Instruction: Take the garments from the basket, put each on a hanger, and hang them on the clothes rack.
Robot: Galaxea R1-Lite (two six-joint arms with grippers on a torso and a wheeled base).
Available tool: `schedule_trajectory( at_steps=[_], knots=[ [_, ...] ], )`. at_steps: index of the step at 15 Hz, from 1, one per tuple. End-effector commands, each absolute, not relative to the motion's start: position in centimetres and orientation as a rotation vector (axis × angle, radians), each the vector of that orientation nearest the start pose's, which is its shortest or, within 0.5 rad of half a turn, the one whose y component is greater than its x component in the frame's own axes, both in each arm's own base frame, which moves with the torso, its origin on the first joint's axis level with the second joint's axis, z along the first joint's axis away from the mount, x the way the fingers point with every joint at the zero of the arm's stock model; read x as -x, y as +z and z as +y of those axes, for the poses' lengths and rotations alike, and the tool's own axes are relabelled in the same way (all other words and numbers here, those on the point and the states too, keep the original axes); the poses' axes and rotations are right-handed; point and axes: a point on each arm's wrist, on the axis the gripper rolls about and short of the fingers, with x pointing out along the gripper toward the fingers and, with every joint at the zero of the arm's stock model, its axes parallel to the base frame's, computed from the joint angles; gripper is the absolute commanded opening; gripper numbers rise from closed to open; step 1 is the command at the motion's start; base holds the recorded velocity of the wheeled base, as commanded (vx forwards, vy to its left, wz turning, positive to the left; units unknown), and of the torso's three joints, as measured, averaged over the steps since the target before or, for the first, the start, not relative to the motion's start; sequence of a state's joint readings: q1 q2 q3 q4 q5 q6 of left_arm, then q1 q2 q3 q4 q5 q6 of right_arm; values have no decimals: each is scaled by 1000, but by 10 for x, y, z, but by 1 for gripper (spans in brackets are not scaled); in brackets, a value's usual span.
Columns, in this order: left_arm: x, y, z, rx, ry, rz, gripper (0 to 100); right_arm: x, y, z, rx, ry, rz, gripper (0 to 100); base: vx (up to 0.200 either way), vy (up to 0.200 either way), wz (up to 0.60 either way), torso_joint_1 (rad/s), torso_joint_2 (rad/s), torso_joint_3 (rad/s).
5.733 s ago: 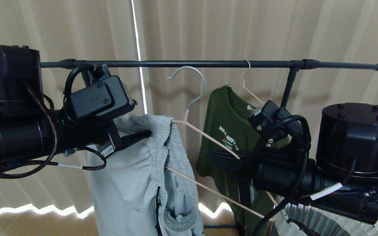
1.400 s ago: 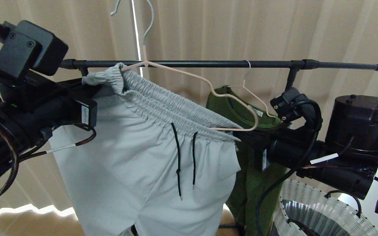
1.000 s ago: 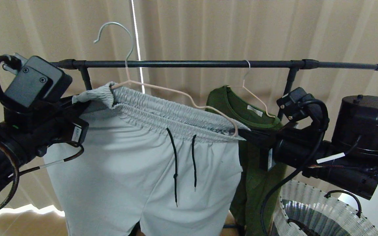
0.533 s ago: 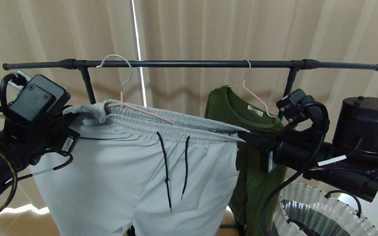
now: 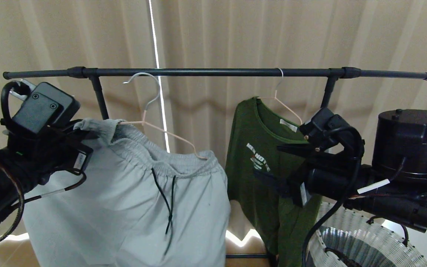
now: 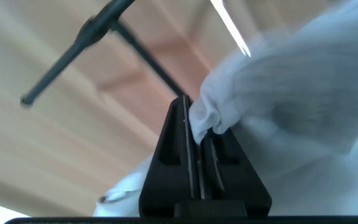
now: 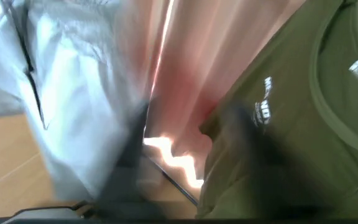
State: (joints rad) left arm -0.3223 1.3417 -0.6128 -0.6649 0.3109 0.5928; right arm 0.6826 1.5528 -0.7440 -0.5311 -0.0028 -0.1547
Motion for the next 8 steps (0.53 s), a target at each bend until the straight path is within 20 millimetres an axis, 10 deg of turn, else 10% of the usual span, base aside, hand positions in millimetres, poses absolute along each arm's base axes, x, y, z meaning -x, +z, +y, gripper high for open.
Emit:
schedule_trajectory(
  at_steps=[1,8],
  knots=[
    [-211,220,-72,-568,-61,76,0,-205,207,180,264,737,175,100,0,0,0,0,0,0],
    [-210,212,-98,-458,-128,92,0,-221,217,218,366,795,117,100,0,0,0,0,0,0]
  ],
)
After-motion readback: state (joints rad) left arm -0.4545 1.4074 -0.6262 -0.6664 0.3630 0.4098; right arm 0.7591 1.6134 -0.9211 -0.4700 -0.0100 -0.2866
